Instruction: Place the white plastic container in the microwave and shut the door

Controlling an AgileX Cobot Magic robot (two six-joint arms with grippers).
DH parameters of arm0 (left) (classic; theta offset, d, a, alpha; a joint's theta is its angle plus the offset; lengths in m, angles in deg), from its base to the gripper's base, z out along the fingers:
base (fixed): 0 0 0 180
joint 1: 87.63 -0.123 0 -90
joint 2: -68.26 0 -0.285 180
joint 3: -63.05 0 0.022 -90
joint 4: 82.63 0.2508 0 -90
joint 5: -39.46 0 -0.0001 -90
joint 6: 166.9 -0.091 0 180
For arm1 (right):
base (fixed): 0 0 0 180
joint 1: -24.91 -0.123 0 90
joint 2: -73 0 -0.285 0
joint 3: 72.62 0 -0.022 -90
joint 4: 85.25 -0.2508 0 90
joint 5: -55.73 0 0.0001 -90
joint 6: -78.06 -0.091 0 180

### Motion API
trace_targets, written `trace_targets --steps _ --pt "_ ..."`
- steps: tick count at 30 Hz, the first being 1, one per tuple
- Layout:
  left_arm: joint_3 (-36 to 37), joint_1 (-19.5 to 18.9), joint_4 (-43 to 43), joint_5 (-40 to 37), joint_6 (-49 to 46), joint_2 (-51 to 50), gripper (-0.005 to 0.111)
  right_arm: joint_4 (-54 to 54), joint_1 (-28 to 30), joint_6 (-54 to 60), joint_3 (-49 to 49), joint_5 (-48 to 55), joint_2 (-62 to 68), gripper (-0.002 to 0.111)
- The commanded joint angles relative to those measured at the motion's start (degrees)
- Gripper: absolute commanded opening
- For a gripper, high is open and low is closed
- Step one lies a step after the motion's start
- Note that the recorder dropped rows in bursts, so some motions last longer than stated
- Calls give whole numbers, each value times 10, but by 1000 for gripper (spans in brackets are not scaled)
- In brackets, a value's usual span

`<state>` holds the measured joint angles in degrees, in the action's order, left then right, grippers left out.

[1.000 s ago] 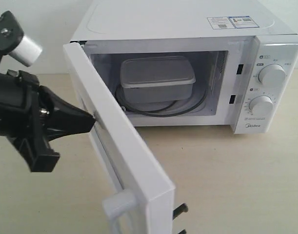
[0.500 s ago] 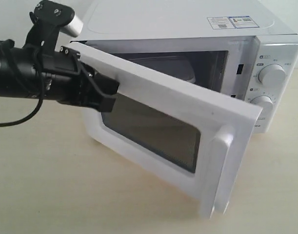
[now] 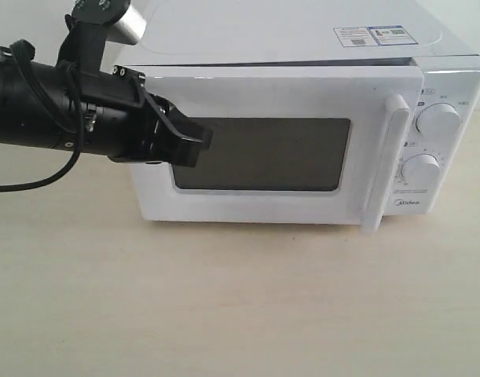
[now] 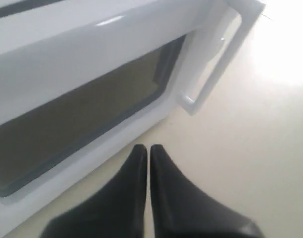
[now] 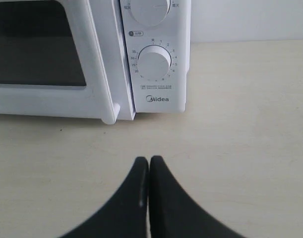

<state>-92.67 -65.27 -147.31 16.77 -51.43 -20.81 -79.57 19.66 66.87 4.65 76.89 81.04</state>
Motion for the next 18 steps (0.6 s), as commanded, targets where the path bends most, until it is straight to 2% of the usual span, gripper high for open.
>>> trace_targets --steps 1,5,12,18 --pt "-3 3 -7 -58 -2 19 4 10 1 6 -1 -3 -2 0" --pt "-3 3 -5 -106 -2 34 4 17 1 19 -1 -22 -2 0" --pt "-3 3 1 -113 -2 40 4 21 1 16 -1 -27 -2 0" --pt "-3 3 45 -142 6 40 4 25 1 20 -1 -36 -2 0"
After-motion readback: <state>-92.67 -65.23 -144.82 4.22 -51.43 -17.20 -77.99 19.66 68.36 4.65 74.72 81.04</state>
